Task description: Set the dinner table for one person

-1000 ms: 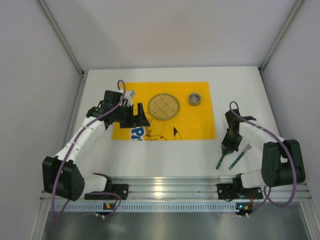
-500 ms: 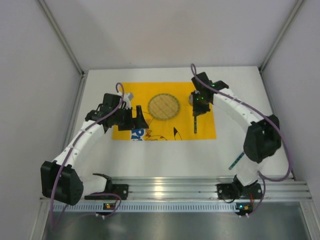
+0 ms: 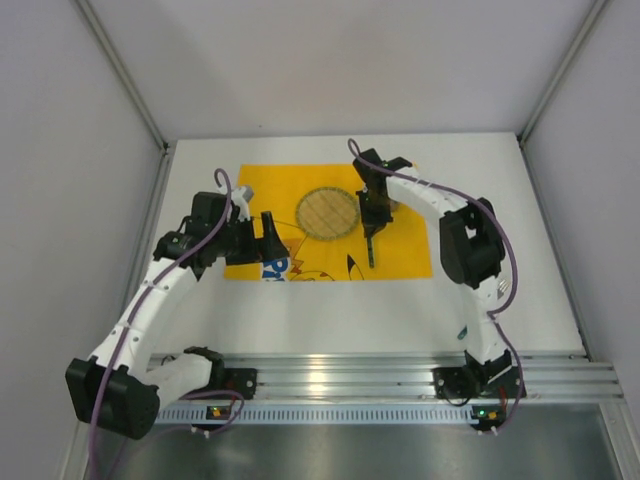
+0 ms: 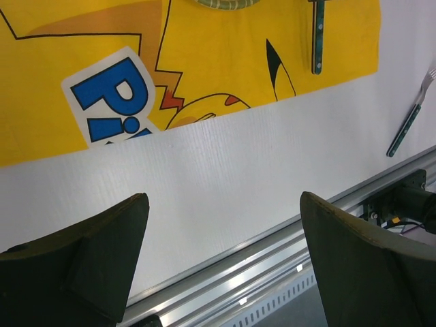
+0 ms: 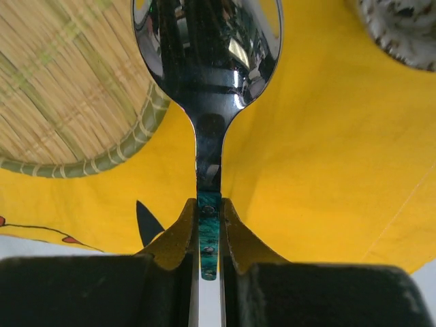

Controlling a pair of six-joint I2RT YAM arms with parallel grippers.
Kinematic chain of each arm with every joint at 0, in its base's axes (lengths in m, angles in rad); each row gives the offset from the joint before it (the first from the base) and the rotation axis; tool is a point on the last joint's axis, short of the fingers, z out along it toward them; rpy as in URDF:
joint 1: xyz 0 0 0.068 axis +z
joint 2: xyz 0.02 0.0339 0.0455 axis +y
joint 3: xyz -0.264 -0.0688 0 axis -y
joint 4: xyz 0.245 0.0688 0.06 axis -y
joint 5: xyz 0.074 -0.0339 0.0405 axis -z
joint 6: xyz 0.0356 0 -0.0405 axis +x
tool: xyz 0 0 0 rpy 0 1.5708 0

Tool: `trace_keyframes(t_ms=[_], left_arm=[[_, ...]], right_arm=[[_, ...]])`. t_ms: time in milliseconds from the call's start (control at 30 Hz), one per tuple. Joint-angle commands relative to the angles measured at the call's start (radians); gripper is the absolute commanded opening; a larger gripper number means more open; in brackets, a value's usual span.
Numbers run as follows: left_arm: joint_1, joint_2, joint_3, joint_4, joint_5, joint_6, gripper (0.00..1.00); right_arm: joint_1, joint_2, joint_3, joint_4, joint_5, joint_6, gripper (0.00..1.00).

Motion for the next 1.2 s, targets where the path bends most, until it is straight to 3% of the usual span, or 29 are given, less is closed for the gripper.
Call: trace_keyframes(t_ms=[0, 533, 667, 700, 900, 1033, 1167], left_arm=[[0.001, -0.043, 0.02, -0.052, -0.042, -0.022, 0.98], [0.001, -0.05, 0.025, -0.067, -0.085, -0.054, 0.98], [0.001, -0.025, 0.025, -0.046, -0.066, -0.059, 0.98], [0.001, -0.021, 0.026, -0.043, -0.062, -0.059, 0.98], [0.001, 0.007, 0.023, -0.017, -0.04, -0.049, 0.98], [0.001, 0.03, 0.026, 0.0, -0.02, -0.036, 0.98], [0.001, 0.039, 0.016, 0.026, 0.003, -0.025, 0.98]], right_arm=[[-0.027, 0.029, 0.089, -0.012, 0.002, 0.011, 0.0], [-0.073, 0.165, 0.214, -0.014, -0.049, 0.005, 0.0], [-0.073, 0.157, 0.209, -0.021, -0.04, -0.009, 0.18], [-0.071, 0.148, 0.208, -0.023, -0.031, -0.012, 0.26], [-0.075, 0.096, 0.238, -0.06, -0.008, -0.034, 0.51], [-0.081, 0.007, 0.266, -0.116, 0.0, -0.051, 0.52], [-0.123, -0.179, 0.119, -0.143, 0.072, -0.055, 0.54]])
